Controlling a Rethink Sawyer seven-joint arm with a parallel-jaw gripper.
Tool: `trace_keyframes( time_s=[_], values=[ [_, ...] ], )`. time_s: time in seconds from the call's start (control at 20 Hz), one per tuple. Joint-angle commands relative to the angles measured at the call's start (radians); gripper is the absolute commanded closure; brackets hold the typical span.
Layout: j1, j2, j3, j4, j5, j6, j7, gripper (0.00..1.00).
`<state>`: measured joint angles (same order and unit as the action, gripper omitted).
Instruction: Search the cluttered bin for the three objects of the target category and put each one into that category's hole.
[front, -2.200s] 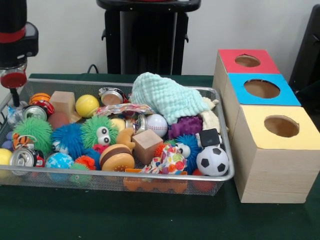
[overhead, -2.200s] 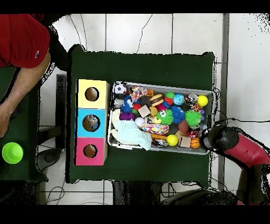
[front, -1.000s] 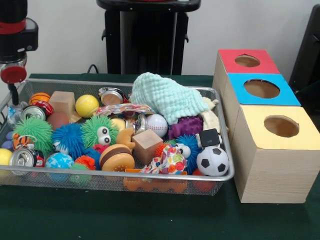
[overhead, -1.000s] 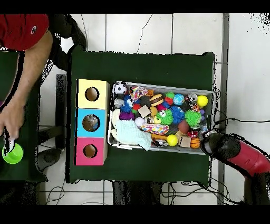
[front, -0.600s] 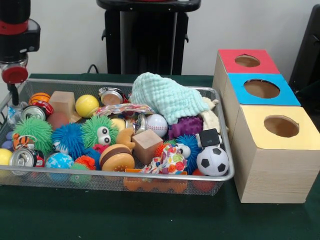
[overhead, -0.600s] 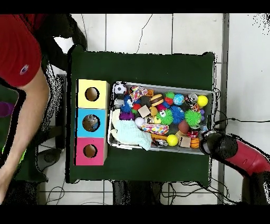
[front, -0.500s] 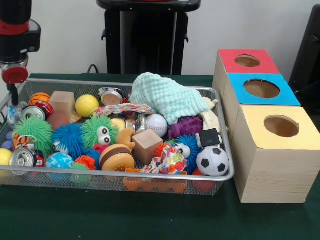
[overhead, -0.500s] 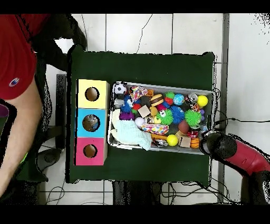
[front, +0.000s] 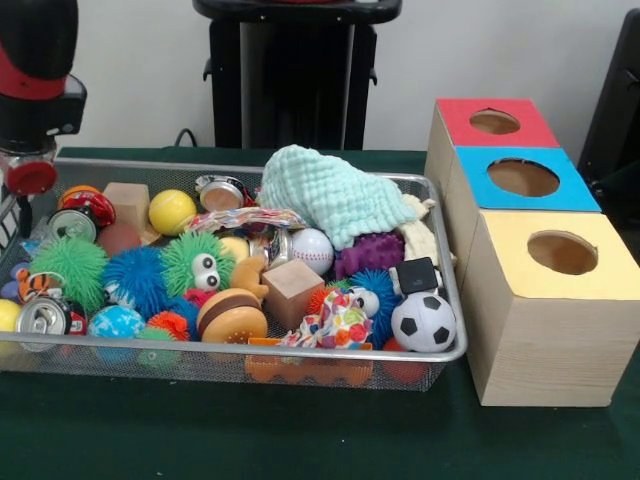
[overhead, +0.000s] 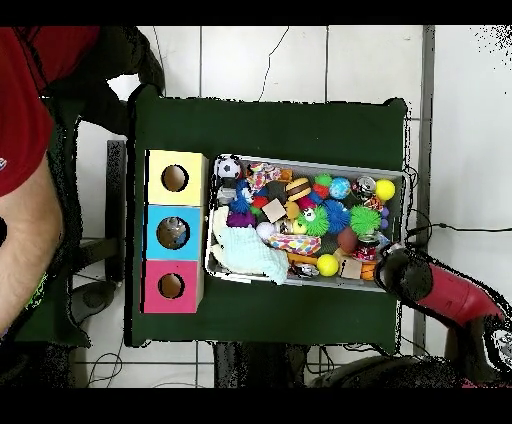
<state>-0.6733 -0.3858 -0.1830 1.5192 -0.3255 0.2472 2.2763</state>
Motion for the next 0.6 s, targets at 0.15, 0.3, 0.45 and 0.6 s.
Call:
trace_keyframes(
  time_s=[0.15,0.3,0.45,0.6],
  values=[
    [-0.056,0.459,0.036,-0.196,-0.041,-0.436,0.103,0.00],
    [-0.051,0.483,0.028,-0.220,-0.042,-0.452,0.099,0.00],
    [-0.067,0.493,0.047,-0.231,-0.057,-0.462,0.090,0.00],
    [-0.056,0.499,0.035,-0.239,-0.058,-0.453,0.092,0.00]
  ],
)
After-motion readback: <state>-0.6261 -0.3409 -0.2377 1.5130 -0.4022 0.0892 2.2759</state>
